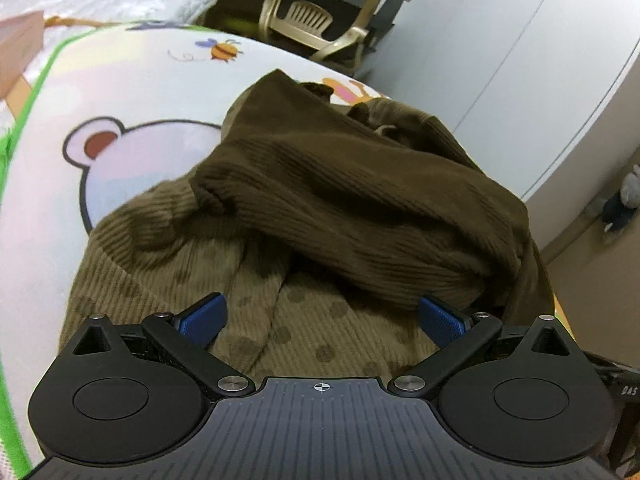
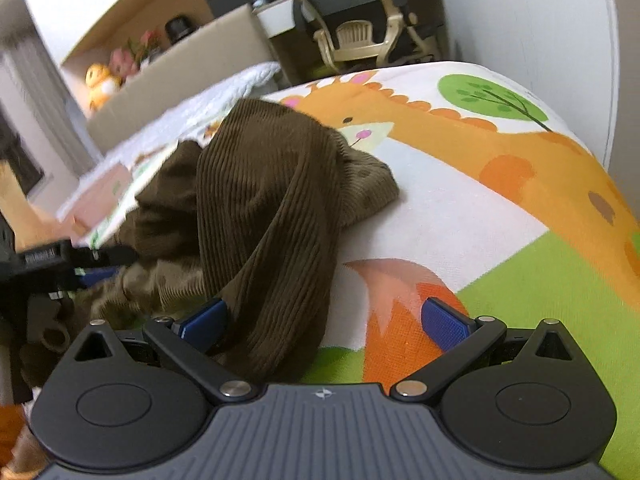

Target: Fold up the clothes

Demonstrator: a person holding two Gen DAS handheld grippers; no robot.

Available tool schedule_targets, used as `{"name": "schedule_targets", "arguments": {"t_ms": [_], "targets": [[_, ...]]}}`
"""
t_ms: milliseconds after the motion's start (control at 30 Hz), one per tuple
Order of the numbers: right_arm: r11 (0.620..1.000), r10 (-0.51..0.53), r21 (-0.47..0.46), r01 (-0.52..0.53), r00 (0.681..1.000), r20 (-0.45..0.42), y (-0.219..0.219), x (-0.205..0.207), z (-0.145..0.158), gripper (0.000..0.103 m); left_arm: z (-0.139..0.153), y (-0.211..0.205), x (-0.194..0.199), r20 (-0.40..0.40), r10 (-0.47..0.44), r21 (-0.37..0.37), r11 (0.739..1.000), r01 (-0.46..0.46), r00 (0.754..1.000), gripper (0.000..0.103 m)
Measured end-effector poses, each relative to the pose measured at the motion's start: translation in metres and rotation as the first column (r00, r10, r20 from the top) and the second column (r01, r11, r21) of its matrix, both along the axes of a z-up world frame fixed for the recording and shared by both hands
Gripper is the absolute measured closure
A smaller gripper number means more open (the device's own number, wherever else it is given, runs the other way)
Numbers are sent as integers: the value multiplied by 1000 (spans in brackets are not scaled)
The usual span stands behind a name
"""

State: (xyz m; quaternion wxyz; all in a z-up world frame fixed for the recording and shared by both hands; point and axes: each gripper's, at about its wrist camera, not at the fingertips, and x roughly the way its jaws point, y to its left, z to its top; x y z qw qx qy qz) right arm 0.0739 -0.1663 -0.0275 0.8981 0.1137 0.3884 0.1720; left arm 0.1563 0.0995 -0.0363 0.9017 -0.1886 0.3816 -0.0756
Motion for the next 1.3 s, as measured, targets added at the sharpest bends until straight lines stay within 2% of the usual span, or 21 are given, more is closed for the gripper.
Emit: {"name": "schedule_targets", "arguments": {"t_ms": [133, 233, 300, 433, 533, 600, 667, 733, 767, 833, 933, 1033, 1100, 1200, 1233, 1300], "targets": [[998, 39, -46, -38, 999, 11, 5, 5, 1, 0, -7, 11, 2, -1, 8, -61, 998, -8, 1000, 0], [999, 24, -34, -23, 999, 36, 2, 10, 5, 0, -7, 17, 3, -6, -35, -86, 996, 35, 999, 0], [1000, 5, -23, -3, 997, 78, -2, 14, 12, 0, -6, 23, 4, -19, -45, -133, 990, 42, 999, 0], [999, -34, -15, 37, 982, 186, -9, 21, 33, 0, -1, 26, 11, -27, -36, -289, 957, 26, 999, 0], [998, -51, -11, 55, 971, 233, -12, 29, 46, 0, 1, 17, 28, -16, -11, -307, 952, 5, 1000, 0], [998, -49, -23, 57, 965, 257, -10, 34, 52, 0, 3, 13, 41, 5, 7, -320, 947, -5, 1000, 1], [997, -40, -58, 59, 958, 283, -6, 39, 59, 0, 11, 17, 52, 41, 39, -365, 931, -21, 998, 4], [991, -20, -119, 61, 947, 320, 0, 42, 65, 0, 29, 28, 54, 118, 79, -426, 904, -22, 990, 5], [986, -4, -157, 62, 939, 344, 5, 45, 68, 0, 41, 36, 52, 165, 102, -436, 900, -20, 981, 5], [970, 39, -237, 61, 917, 397, 19, 51, 75, 0, 65, 54, 45, 243, 161, -409, 911, -50, 957, 5], [943, 138, -332, 18, 888, 439, 48, 70, 88, 0, 90, 80, 35, 299, 242, -350, 928, -130, 923, 5], [914, 243, -401, -66, 879, 410, 80, 99, 94, 0, 97, 108, 26, 279, 304, -307, 927, -215, 911, 5], [879, 311, -462, -118, 876, 368, 105, 122, 90, 0, 94, 118, 20, 236, 305, -253, 936, -245, 923, 5], [789, 407, -592, -163, 860, 306, 143, 152, 72, 0, 88, 130, 10, 161, 295, -155, 950, -271, 942, 5], [748, 438, -642, -170, 853, 285, 155, 160, 63, 0, 86, 133, 6, 138, 290, -116, 954, -275, 947, 4], [641, 502, -748, -175, 832, 235, 177, 171, 43, 0, 83, 137, -3, 96, 275, -26, 961, -274, 957, 4]]}}
